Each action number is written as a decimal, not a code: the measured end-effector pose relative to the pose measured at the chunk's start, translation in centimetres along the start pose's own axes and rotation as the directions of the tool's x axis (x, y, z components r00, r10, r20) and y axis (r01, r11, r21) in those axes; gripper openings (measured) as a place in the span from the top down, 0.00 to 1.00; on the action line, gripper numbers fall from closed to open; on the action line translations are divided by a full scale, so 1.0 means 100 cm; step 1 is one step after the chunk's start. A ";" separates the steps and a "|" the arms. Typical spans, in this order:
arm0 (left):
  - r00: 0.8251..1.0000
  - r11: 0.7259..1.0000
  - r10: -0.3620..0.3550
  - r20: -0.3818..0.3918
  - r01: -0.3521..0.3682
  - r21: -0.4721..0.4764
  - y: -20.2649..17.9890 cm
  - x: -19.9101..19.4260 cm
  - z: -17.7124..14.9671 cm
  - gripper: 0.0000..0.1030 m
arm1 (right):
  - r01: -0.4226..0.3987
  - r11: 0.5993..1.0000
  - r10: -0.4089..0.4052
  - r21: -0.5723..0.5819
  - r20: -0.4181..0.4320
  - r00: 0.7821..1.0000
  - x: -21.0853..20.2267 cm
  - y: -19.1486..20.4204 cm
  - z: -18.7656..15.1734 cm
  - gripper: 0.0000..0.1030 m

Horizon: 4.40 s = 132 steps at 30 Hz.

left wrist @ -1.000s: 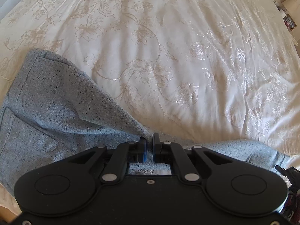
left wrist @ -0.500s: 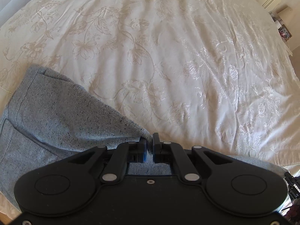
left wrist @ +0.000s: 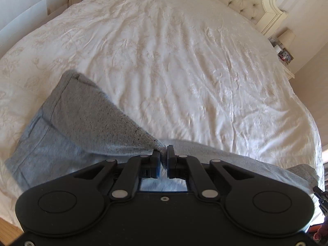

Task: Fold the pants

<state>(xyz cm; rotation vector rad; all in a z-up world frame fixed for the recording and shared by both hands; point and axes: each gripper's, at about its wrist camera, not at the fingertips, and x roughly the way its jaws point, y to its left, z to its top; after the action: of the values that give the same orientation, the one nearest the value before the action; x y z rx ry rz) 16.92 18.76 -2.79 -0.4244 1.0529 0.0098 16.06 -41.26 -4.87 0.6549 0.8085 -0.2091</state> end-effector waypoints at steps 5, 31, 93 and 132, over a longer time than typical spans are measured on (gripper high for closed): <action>0.967 0.990 0.129 -0.218 -0.139 -0.028 0.034 0.050 -0.102 0.94 | 0.183 0.983 -0.185 -0.025 -0.179 0.966 0.016 -0.060 -0.076 0.95; 0.954 0.973 0.225 -0.197 -0.229 0.000 0.029 0.095 -0.152 0.95 | 0.253 0.964 -0.265 -0.081 -0.265 0.927 0.029 -0.112 -0.133 0.96; 0.957 0.954 0.264 -0.117 -0.241 0.177 0.094 0.041 -0.123 0.80 | 0.065 0.892 -0.168 -0.447 -0.195 0.966 0.078 0.082 -0.183 0.83; 0.956 0.979 0.184 -0.227 -0.158 0.125 0.264 0.074 0.016 0.94 | -0.442 -0.015 0.009 -0.897 -0.442 0.897 0.099 0.439 -0.547 0.66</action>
<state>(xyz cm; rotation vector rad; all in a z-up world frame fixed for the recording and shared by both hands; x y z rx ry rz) 16.47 42.12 -17.24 -0.2405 1.3183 0.0588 7.99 27.56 -19.58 -0.6632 0.9053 0.8479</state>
